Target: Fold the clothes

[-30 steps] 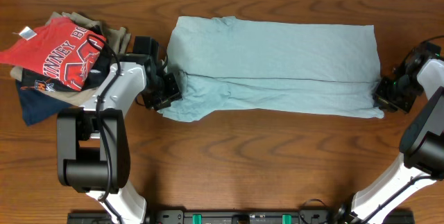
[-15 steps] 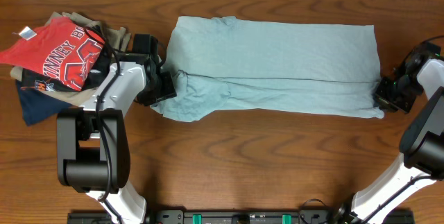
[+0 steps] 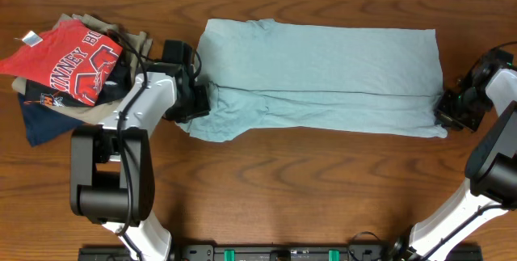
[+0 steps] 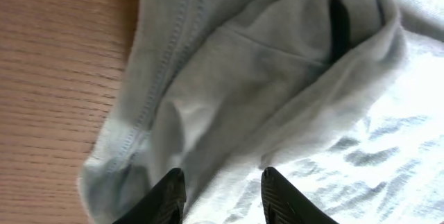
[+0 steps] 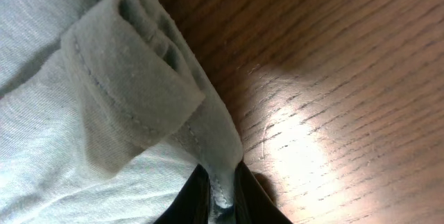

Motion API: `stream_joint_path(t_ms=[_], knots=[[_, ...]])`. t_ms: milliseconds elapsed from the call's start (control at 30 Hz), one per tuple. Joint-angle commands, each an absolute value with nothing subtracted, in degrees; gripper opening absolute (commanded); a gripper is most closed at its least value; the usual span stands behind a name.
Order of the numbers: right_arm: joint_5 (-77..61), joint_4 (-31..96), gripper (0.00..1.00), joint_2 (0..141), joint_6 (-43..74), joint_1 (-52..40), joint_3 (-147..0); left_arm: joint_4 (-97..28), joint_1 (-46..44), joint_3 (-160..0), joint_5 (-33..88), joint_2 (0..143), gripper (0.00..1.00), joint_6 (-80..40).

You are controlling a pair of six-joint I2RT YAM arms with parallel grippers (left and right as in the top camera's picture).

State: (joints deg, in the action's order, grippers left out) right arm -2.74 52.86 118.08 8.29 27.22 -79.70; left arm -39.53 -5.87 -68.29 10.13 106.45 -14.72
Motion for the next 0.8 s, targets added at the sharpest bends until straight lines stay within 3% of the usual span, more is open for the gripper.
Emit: stream_joint_path(t_ms=[0,233,367,567,667,767], knots=[[-0.2,53.4,0.12,119.5,8.1,26.7,-77.6,-39.5,-6.0,-68.7,9.8,107.1,0.37,-13.9],[-0.2,53.6,0.12,119.5,8.1,26.7,-77.6,-38.2,-6.0,-68.7,6.2,107.1,0.37,-13.5],[-0.2,53.6,0.12,119.5,8.1,26.7,-77.6,-38.3,-6.0,-68.7,7.6,107.1,0.23,-13.5],[-0.2,53.9,0.12,119.5,8.1,26.7,-77.6,-38.5,-6.3,-68.7,9.8,107.1,0.21,-13.2],[-0.2,54.1,0.11,119.5,8.1,26.7,-77.6,-38.5,-6.4,-68.7,9.9,107.1,0.06,-13.1],[-0.2,54.2,0.11,119.5,8.1,26.7,-77.6,-38.5,-6.4,-68.7,10.8,107.1,0.06,-13.1]])
